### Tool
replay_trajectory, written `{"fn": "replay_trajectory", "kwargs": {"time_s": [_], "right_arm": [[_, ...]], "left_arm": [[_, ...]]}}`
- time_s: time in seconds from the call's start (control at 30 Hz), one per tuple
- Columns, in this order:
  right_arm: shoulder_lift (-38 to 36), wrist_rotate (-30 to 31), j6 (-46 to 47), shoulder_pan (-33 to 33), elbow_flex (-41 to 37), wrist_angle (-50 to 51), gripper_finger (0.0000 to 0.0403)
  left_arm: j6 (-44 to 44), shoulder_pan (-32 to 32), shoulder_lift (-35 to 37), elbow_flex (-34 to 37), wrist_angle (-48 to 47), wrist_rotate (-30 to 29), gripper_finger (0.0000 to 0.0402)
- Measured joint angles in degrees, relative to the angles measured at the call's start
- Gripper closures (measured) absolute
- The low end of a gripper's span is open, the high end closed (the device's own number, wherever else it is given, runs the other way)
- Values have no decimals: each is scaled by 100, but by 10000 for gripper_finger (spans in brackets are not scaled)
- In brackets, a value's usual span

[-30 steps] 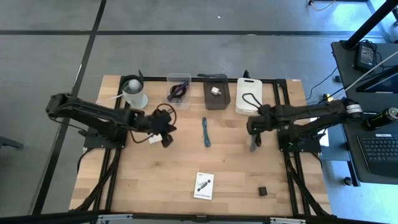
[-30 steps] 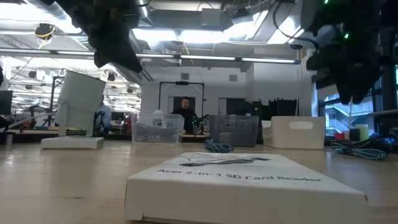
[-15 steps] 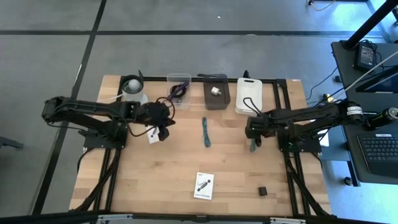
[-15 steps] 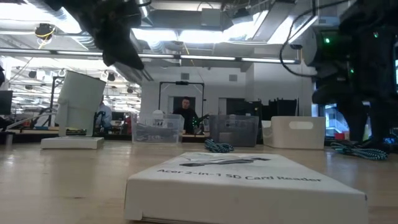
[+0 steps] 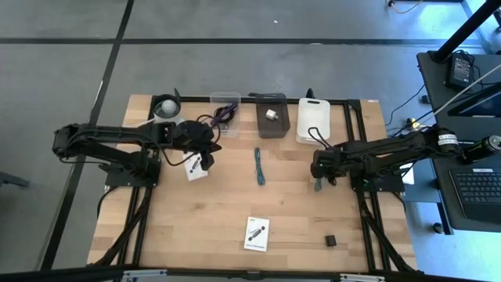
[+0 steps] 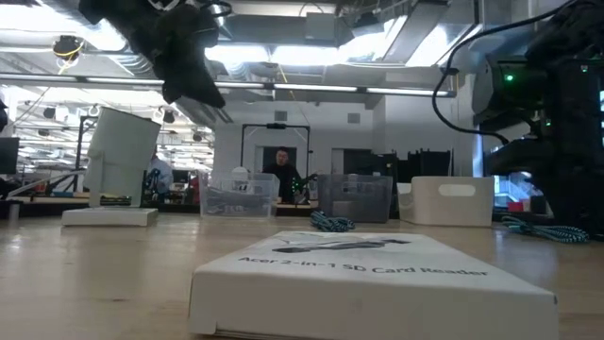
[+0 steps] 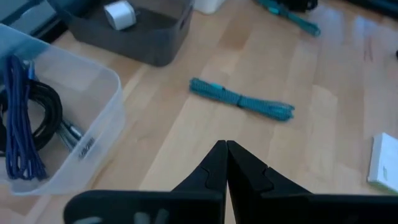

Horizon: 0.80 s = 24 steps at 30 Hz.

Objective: Pick and place items into bin
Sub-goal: Put the black charger cable into the transparent bin

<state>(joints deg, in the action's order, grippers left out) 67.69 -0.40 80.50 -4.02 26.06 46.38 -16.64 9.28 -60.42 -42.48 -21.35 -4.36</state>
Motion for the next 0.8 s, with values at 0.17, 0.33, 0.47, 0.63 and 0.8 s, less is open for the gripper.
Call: {"fn": "replay_trajectory", "kwargs": {"time_s": [0.17,0.33,0.47,0.63,0.8], "right_arm": [[14,250,-70,-7,239,418,331],[16,386,-571,38,893,1195,331],[-52,818,-731,181,1712,1976,331],[-280,1646,-852,479,2784,2187,331],[-373,2458,-2068,761,3445,855,331]], "left_arm": [[123,72,-2,0,432,-45,399],[136,70,-2,0,897,-225,398],[136,70,-4,0,1423,-426,392],[143,70,-4,0,1937,-451,363],[192,70,-11,0,2436,-181,308]]}}
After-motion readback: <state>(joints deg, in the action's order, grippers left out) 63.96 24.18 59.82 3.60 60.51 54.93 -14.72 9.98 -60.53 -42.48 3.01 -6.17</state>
